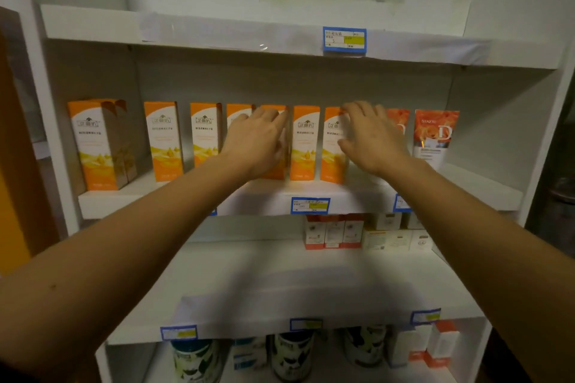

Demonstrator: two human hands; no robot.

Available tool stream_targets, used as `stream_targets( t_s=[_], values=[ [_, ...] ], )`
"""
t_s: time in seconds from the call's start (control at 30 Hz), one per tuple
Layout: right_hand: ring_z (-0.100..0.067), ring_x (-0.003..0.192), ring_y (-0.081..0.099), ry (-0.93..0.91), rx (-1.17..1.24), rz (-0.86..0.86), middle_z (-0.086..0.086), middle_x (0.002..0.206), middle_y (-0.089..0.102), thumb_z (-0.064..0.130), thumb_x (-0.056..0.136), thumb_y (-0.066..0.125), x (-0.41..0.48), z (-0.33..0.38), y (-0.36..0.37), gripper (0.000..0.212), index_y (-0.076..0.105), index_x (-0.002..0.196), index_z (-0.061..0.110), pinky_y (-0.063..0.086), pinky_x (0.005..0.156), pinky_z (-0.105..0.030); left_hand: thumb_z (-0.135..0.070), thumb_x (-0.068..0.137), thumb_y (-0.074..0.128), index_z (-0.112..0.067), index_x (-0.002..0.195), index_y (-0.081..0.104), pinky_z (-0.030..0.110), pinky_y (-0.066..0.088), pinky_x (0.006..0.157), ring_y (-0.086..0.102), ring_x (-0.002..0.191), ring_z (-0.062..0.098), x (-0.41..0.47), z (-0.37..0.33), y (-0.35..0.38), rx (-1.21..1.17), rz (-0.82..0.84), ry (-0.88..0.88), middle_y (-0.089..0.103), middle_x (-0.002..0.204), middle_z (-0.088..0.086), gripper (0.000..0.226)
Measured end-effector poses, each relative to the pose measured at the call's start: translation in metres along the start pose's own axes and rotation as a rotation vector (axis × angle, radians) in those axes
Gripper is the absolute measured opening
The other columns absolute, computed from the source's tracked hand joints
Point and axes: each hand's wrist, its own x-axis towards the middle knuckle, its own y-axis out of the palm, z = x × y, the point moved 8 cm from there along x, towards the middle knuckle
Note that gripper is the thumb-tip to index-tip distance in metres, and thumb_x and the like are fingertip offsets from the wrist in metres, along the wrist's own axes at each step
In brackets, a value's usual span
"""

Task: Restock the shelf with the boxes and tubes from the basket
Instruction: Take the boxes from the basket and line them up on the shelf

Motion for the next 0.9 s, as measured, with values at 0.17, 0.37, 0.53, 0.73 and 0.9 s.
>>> stream_targets(
  t_s=[0.17,0.37,0.53,0.73,0.9],
  values=[
    [-0.022,0.14,0.025,-0.092,0.052,-0.021,0.0,0.154,0.025,0.029,0.091,0.052,-0.053,0.023,0.018,0.058,0.029,0.143,0.02,0.026,0.112,-0.039,-0.027,0.091,0.044,-0.014,0.142,0.031,0.04,0.039,0.097,0.046,0.125,0.027,-0.054,0.006,0.023,-0.031,0.003,-0.005,0.045,0.142,0.008,0.054],
    [-0.026,0.128,0.045,-0.158,0.153,0.016,-0.006,0.141,0.048,0.023,0.086,0.056,-0.126,0.035,0.077,0.051,0.047,0.134,0.013,0.037,0.104,-0.04,-0.032,0.081,0.034,-0.005,0.126,0.053,0.039,0.051,0.084,0.062,0.105,0.033,-0.136,0.007,0.063,-0.118,0.016,0.023,0.063,0.123,0.014,0.056],
    [-0.029,0.13,0.043,-0.184,0.236,0.207,-0.009,0.142,0.047,0.02,0.086,0.056,-0.189,0.047,0.153,0.05,0.047,0.134,0.012,0.036,0.106,-0.042,-0.03,0.081,0.037,-0.004,0.124,0.056,0.036,0.054,0.08,0.066,0.1,0.031,-0.207,-0.002,0.13,-0.137,0.185,0.064,0.064,0.122,0.014,0.054],
    [-0.037,0.107,0.061,-0.244,0.237,0.388,-0.017,0.12,0.064,0.013,0.075,0.064,-0.265,0.056,0.234,0.046,0.06,0.12,0.002,0.055,0.085,-0.048,-0.028,0.074,0.038,-0.007,0.114,0.063,0.033,0.056,0.071,0.07,0.089,0.027,-0.282,-0.017,0.209,-0.185,0.361,0.119,0.07,0.111,0.011,0.052],
    [-0.035,0.111,0.057,-0.208,0.256,0.55,-0.014,0.125,0.06,0.015,0.078,0.057,-0.325,0.053,0.307,0.048,0.056,0.125,0.005,0.047,0.095,-0.042,-0.028,0.073,0.038,-0.007,0.109,0.065,0.031,0.056,0.066,0.069,0.081,0.027,-0.342,-0.035,0.283,-0.218,0.503,0.138,0.072,0.101,0.009,0.049]
  ],
)
